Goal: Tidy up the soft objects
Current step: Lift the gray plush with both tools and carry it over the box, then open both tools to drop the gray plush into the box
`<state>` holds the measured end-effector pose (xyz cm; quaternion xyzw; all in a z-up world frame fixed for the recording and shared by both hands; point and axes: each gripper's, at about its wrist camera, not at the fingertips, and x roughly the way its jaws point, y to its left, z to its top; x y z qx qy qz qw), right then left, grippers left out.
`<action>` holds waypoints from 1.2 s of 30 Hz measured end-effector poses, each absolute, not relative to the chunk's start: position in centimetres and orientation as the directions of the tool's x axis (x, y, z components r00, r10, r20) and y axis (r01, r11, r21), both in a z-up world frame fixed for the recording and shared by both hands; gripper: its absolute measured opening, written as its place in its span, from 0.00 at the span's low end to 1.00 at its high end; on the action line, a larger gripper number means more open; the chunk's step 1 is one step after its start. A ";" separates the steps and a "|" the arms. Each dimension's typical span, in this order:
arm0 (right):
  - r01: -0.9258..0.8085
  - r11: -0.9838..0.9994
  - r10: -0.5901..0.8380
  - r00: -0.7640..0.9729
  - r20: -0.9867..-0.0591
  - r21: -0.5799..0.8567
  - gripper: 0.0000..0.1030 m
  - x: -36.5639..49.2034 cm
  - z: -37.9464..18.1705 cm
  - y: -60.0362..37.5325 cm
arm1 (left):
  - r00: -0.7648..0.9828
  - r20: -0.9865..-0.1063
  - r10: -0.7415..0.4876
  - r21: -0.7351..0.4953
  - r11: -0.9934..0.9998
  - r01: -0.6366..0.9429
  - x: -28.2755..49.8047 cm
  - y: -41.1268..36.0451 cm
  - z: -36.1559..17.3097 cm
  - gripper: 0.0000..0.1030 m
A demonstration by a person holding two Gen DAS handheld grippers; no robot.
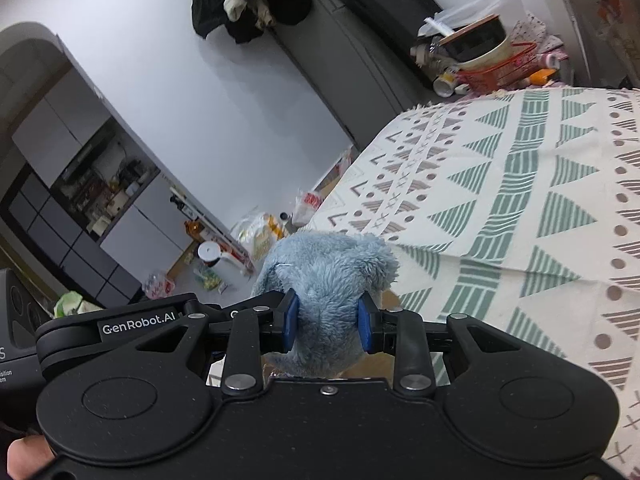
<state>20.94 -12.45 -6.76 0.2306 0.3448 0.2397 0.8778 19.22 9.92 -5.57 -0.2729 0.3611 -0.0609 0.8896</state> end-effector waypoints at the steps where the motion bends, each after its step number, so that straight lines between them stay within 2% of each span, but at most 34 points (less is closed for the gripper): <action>1: -0.266 0.780 0.581 0.642 -0.499 0.566 0.29 21.0 -6.8 -12.0 | 0.733 -0.609 -0.303 -0.535 0.840 -0.097 19.1 10.5 -5.8 0.20; 15: -0.309 0.793 0.597 0.564 -0.570 0.525 0.30 21.4 -8.4 -5.8 | 0.730 -0.623 -0.280 -0.585 0.786 -0.197 18.1 16.6 -9.3 0.20; 26: -0.302 0.816 0.575 0.516 -0.636 0.493 0.35 20.9 -9.4 -4.5 | 0.660 -0.700 -0.271 -0.558 0.785 -0.269 17.6 17.5 -11.7 0.21; 27: -0.305 0.819 0.571 0.519 -0.636 0.487 0.38 20.7 -9.3 -4.7 | 0.643 -0.719 -0.265 -0.541 0.794 -0.277 17.7 17.3 -11.7 0.24; 29: -0.301 0.824 0.564 0.531 -0.633 0.481 0.51 20.5 -8.9 -5.1 | 0.633 -0.733 -0.250 -0.504 0.824 -0.258 17.6 16.8 -11.4 0.26; 30: -0.297 0.824 0.562 0.539 -0.628 0.483 0.57 20.3 -8.5 -5.5 | 0.630 -0.737 -0.244 -0.491 0.835 -0.250 17.5 16.5 -11.2 0.32; 31: -0.295 0.823 0.562 0.545 -0.622 0.485 0.60 20.3 -8.2 -5.9 | 0.627 -0.743 -0.235 -0.479 0.841 -0.252 17.5 16.2 -10.9 0.36; 33: -0.291 0.829 0.553 0.555 -0.622 0.477 0.66 20.0 -7.5 -6.6 | 0.627 -0.748 -0.216 -0.467 0.843 -0.267 17.2 15.9 -10.3 0.49; 36: -0.288 0.842 0.534 0.574 -0.621 0.457 0.75 19.5 -6.3 -7.9 | 0.646 -0.741 -0.182 -0.448 0.851 -0.275 16.8 15.2 -9.2 0.58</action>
